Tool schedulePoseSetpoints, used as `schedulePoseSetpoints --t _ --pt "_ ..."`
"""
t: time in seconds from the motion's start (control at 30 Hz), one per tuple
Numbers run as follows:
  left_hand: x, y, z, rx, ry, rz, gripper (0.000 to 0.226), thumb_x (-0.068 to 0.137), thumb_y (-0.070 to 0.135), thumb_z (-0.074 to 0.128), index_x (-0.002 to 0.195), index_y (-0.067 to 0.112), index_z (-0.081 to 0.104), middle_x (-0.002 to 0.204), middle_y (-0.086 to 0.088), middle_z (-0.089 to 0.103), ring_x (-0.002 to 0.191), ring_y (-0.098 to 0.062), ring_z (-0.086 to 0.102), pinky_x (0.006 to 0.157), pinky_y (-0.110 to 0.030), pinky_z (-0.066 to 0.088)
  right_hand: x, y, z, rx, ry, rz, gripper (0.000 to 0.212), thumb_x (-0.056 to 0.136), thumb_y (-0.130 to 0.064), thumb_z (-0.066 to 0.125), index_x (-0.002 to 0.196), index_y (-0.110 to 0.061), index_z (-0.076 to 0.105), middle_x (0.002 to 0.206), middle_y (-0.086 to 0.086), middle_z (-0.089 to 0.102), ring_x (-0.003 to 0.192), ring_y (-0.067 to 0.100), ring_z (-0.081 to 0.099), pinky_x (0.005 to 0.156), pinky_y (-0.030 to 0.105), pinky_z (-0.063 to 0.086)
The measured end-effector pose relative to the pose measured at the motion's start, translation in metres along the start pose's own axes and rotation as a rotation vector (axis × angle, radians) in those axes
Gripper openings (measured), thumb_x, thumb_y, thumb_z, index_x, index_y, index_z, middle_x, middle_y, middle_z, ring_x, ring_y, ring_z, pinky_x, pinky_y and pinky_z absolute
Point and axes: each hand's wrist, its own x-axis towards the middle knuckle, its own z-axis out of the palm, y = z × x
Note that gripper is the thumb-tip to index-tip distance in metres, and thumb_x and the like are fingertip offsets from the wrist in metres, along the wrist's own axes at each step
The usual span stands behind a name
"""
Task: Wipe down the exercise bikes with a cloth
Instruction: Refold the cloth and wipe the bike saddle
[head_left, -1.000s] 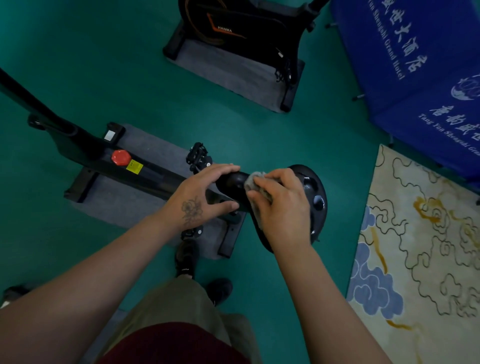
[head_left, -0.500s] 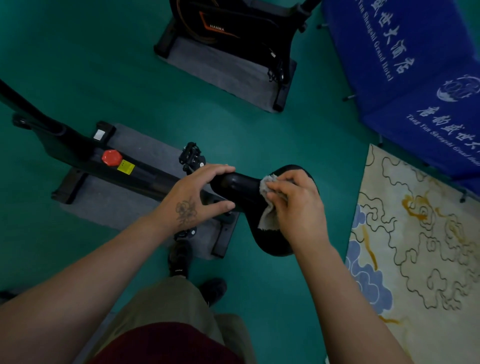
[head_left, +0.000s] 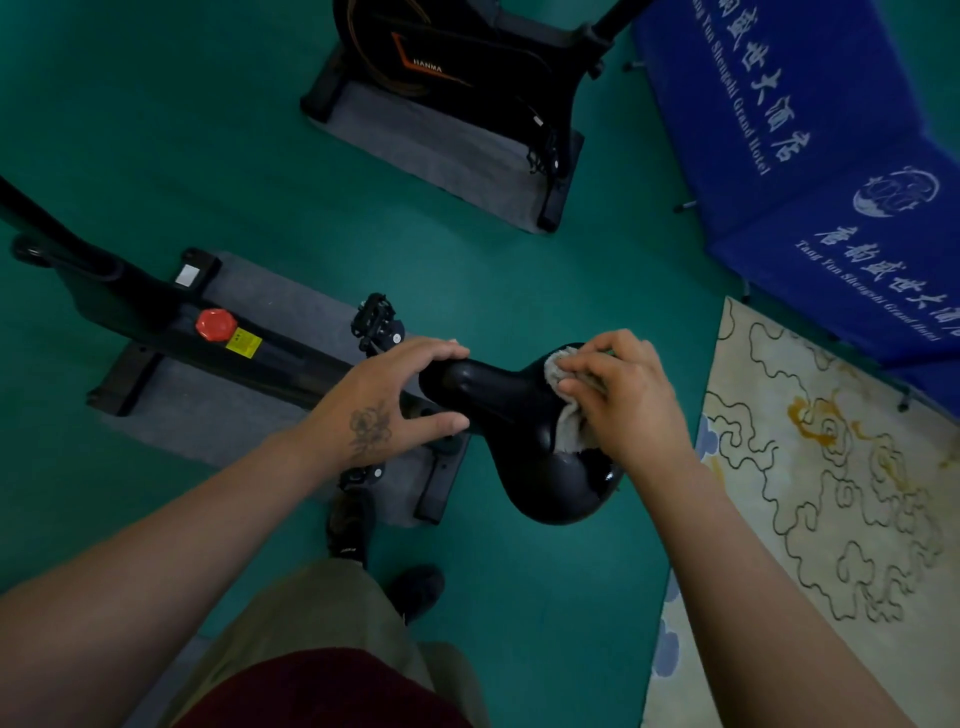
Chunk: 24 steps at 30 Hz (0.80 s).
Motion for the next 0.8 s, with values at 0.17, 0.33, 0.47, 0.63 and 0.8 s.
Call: schedulePoseSetpoints --t 0.17,0.33,0.47,0.63,0.8 --pt "0.005 0.005 0.003 0.051 -0.041 0.018 0.075 0.091 0.058 0.077 0.155 0.031 0.048 0.15 0.017 0.051 0.139 -0.002 0.051 0.113 -0.032 0.047 0.001 -0.017 0.009 0.022 -0.018 -0.093 0.017 0.093 -0.03 0.078 0.106 -0.019 0.081 0.11 -0.005 0.064 0.101 0.021 0.049 0.089 0.028 0.041" --pt "0.011 0.014 0.014 0.093 -0.07 0.026 0.089 0.089 0.067 0.072 0.161 0.025 0.041 0.156 0.011 0.046 0.145 -0.005 0.042 0.117 -0.028 0.038 0.001 -0.009 0.012 0.051 0.005 -0.182 0.014 0.098 -0.027 0.073 0.108 -0.022 0.082 0.111 -0.007 0.068 0.096 0.02 0.05 0.091 0.028 0.041" --pt "0.023 0.02 0.015 0.137 -0.096 0.06 0.09 0.089 0.065 0.074 0.161 0.023 0.04 0.158 0.009 0.046 0.148 -0.005 0.039 0.12 -0.028 0.035 0.022 0.019 0.003 -0.01 0.018 -0.172 0.012 0.098 -0.025 0.073 0.105 -0.021 0.082 0.111 -0.005 0.07 0.096 0.023 0.052 0.09 0.028 0.04" --pt "0.029 0.02 0.018 0.103 -0.106 0.077 0.088 0.087 0.068 0.076 0.159 0.028 0.042 0.149 0.017 0.055 0.139 -0.002 0.047 0.114 -0.029 0.04 0.041 0.028 0.003 -0.014 0.028 -0.043 0.012 0.096 -0.028 0.074 0.098 -0.019 0.082 0.107 -0.004 0.07 0.099 0.025 0.052 0.092 0.034 0.044" --pt "0.027 0.018 0.017 0.108 -0.108 0.077 0.088 0.086 0.07 0.074 0.158 0.029 0.043 0.146 0.019 0.055 0.134 0.0 0.048 0.107 -0.027 0.042 0.018 0.006 0.019 0.034 0.058 -0.12 0.011 0.094 -0.035 0.075 0.096 -0.025 0.081 0.105 -0.011 0.068 0.099 0.022 0.053 0.094 0.034 0.043"
